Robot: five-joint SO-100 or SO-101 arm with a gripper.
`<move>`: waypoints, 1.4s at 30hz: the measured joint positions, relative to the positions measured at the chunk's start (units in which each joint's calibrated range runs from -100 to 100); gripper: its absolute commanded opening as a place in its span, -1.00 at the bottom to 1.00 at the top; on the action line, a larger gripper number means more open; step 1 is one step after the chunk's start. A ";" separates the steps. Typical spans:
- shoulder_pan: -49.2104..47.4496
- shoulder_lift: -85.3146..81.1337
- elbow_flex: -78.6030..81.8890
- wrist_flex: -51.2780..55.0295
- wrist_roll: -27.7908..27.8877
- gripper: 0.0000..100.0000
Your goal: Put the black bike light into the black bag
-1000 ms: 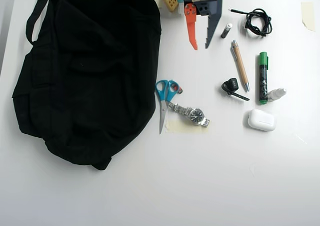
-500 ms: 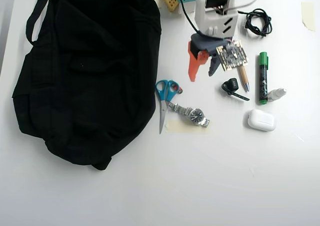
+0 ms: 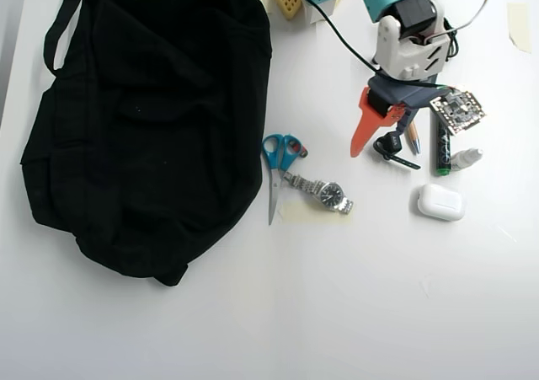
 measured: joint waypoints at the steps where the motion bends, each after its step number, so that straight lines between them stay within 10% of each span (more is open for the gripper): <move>1: -0.81 0.17 0.00 0.00 -0.59 -0.26; 12: -4.04 0.17 5.20 -1.36 -3.71 0.05; 42: -5.36 8.26 8.11 -16.79 -6.25 -0.20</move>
